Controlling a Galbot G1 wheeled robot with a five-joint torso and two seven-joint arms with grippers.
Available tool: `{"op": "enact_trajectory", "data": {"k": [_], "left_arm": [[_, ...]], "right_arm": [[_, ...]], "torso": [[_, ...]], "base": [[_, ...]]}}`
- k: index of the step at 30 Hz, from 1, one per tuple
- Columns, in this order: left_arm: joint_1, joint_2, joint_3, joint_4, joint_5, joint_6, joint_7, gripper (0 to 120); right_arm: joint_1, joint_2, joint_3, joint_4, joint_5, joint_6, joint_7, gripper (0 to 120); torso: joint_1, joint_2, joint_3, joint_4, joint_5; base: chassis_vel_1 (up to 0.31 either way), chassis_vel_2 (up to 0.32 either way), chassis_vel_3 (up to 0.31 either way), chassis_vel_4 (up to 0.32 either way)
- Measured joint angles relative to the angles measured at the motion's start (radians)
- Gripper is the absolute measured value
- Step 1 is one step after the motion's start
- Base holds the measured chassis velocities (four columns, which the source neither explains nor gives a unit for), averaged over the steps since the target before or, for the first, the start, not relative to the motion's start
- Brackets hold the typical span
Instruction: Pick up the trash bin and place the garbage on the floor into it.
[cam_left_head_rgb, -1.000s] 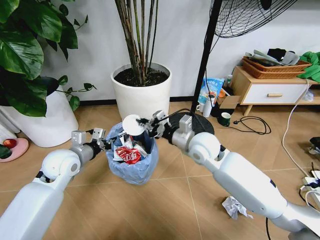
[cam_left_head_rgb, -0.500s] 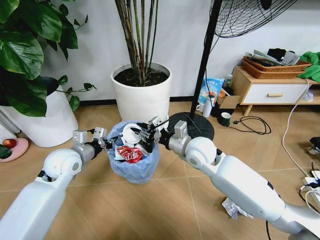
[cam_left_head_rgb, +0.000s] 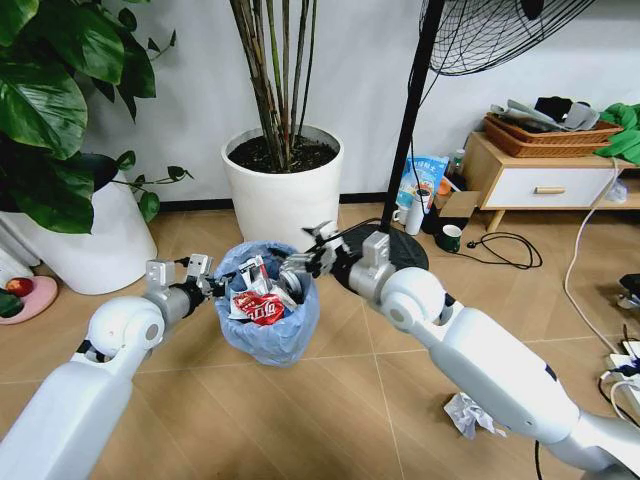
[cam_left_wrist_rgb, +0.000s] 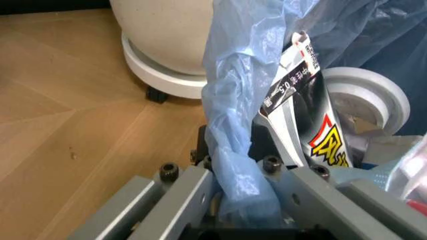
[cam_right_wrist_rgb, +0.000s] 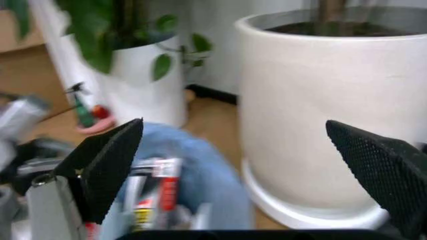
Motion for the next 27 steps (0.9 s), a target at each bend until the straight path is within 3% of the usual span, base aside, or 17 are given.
{"op": "enact_trajectory", "data": {"k": [10,17,27], "left_arm": [[0.011,0.004,-0.013,-0.011,0.001,0.0,0.006,0],[0.019,0.001,-0.016,-0.012,0.006,0.0,0.012,0],[0.03,-0.002,-0.019,-0.013,0.013,0.0,0.021,0]], "right_arm": [[-0.14,-0.063,0.177,0.03,-0.015,0.017,0.033,100],[-0.429,-0.08,0.444,0.061,-0.107,0.04,0.028,100],[-0.768,-0.032,0.646,0.009,-0.252,0.114,-0.028,100]], "torso": [[0.0,0.0,0.0,0.0,0.0001],[0.0,0.0,0.0,-0.0003,-0.0001],[0.0,0.0,0.0,-0.0004,0.0]], "base": [[0.0,0.0,0.0,0.0],[0.0,0.0,0.0,0.0],[0.0,0.0,0.0,0.0]]}}
